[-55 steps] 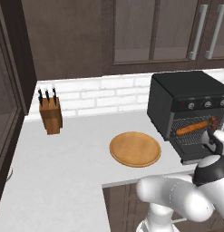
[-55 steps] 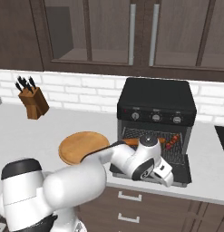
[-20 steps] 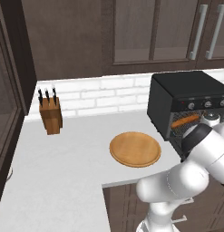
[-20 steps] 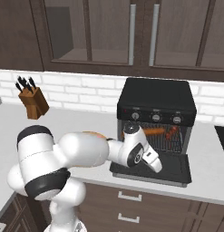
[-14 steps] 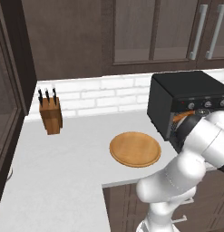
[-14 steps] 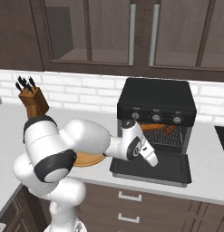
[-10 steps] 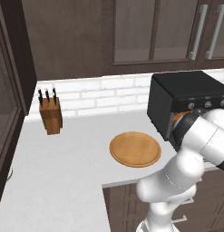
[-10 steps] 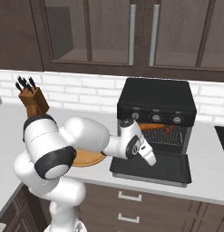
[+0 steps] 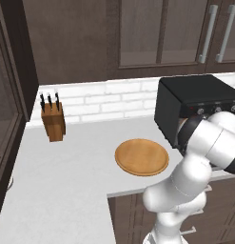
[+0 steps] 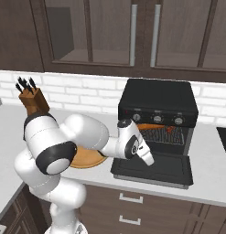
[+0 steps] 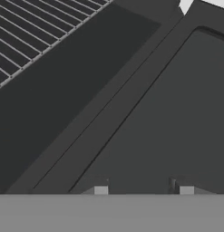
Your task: Pick up the kebab skewer and baguette bread, and place them inside the toaster oven. Close the toaster oven door and start by setting the timer.
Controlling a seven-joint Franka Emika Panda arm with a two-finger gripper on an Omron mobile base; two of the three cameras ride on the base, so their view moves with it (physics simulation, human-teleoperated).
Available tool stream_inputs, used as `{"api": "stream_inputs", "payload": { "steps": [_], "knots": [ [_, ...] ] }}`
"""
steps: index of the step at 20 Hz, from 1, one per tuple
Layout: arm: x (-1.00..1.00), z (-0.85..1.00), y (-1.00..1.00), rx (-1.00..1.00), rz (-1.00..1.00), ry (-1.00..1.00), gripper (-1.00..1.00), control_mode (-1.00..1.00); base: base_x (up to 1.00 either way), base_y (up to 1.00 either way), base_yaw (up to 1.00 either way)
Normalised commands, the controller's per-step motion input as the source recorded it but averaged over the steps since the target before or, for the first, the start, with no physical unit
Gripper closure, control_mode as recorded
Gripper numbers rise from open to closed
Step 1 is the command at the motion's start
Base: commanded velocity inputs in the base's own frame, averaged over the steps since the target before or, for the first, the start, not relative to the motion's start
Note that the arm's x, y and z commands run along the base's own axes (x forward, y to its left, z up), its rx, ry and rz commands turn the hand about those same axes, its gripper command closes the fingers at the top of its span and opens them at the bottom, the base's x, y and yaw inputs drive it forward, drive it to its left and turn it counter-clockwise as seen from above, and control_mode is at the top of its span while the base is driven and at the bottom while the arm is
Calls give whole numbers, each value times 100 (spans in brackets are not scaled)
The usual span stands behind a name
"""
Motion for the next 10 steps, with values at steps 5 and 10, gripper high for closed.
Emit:
{"api": "stream_inputs", "payload": {
  "steps": [5, 10],
  "knots": [
    [13, 0, 0, 2, -8, -6, -100, -100, 0, 0, 0],
    [-51, 3, -11, 5, 0, -7, -100, -100, 0, 0, 0]
  ]
}}
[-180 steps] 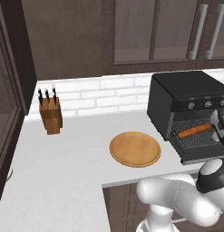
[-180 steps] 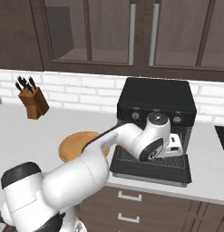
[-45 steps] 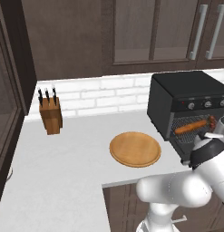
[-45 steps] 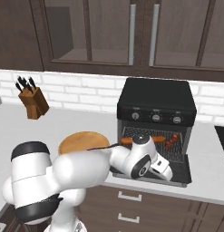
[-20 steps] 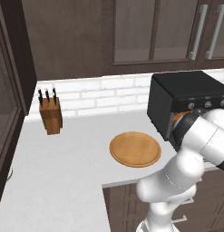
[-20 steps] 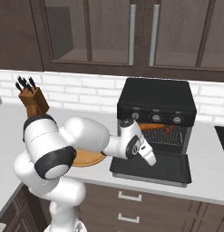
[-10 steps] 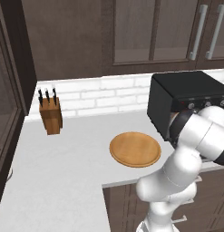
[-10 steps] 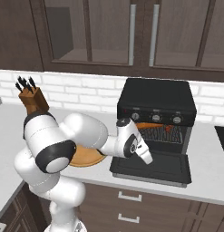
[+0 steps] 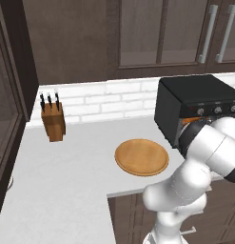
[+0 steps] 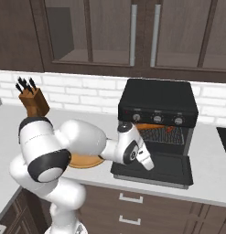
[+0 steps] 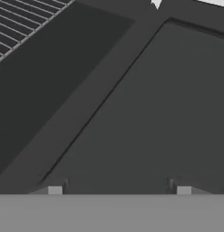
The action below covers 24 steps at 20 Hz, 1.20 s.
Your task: Pick up the kebab skewer and baguette bread, and place them inside the toaster oven. Close the toaster oven door and start by setting the timer.
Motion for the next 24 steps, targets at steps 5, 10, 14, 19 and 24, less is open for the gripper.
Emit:
{"api": "stream_inputs", "payload": {
  "steps": [5, 10, 14, 19, 24],
  "knots": [
    [-96, 23, -1, 6, 4, -4, -100, -100, 0, 0, 0],
    [-87, 24, 0, 1, 33, -1, -100, -100, 0, 0, 0],
    [-53, 14, 0, 0, 50, 12, -100, -100, 0, 0, 0],
    [-13, 0, 2, 2, 43, 28, -100, -100, 0, 0, 0],
    [0, 0, 3, 0, 29, 32, -100, -100, 0, 0, 0]
  ]
}}
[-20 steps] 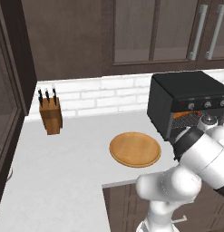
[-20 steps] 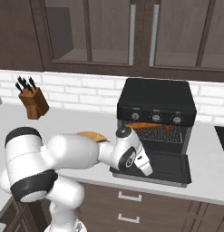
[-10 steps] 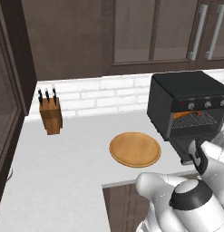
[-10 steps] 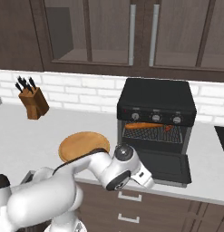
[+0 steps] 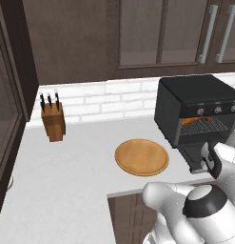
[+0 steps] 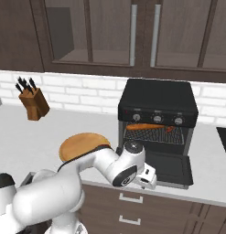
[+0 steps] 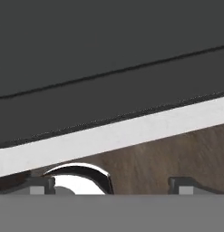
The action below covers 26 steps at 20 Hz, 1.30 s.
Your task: Pick up the kebab skewer and baguette bread, and place them inside the toaster oven. Close the toaster oven door and start by setting the timer.
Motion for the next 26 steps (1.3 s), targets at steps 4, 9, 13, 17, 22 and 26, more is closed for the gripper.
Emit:
{"api": "stream_inputs", "payload": {
  "steps": [4, 9, 13, 17, 22, 26],
  "knots": [
    [6, 0, 0, 0, 23, 30, -100, -100, 0, 0, 0],
    [0, -26, 0, 0, 16, -6, -100, -100, 0, 0, 0],
    [1, -25, 0, 1, 1, -4, -100, -100, 0, 0, 0],
    [0, -31, 0, 0, 0, -2, -100, -100, 0, 0, 0],
    [22, -17, 0, 0, 0, -2, -100, -100, 0, 0, 0],
    [9, -24, 2, 0, 0, -1, -100, -100, 0, 0, 0]
  ]
}}
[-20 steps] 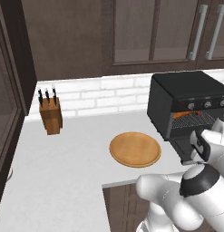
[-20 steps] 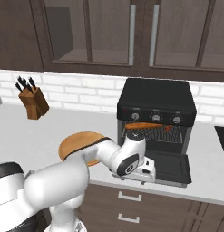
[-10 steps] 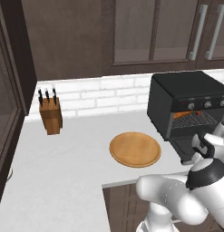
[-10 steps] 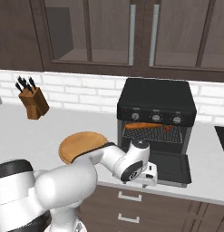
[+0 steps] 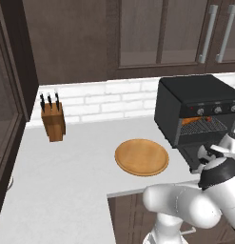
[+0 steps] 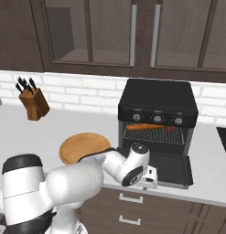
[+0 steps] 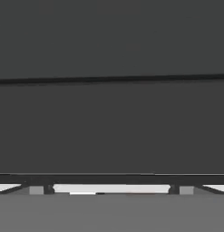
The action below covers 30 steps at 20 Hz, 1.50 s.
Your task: Pick up the kebab skewer and baguette bread, and place them inside the toaster oven. Close the toaster oven door and start by setting the timer.
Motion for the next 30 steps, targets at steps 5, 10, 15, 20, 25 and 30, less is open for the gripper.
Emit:
{"api": "stream_inputs", "payload": {
  "steps": [5, 10, 15, 20, 25, 30],
  "knots": [
    [6, -19, 5, 0, 0, -5, -100, -100, 0, 0, 0],
    [28, -3, 0, 0, 0, -7, -100, -100, 0, 0, 0],
    [37, -1, 23, 0, 0, -6, -100, -100, 0, 0, 0],
    [32, -9, 29, 0, 0, -3, -100, -100, 0, 0, 0],
    [37, -2, 36, 0, 0, -3, -100, -100, 0, 0, 0],
    [48, 0, 39, 0, -2, -7, -100, -100, 0, 0, 0]
  ]
}}
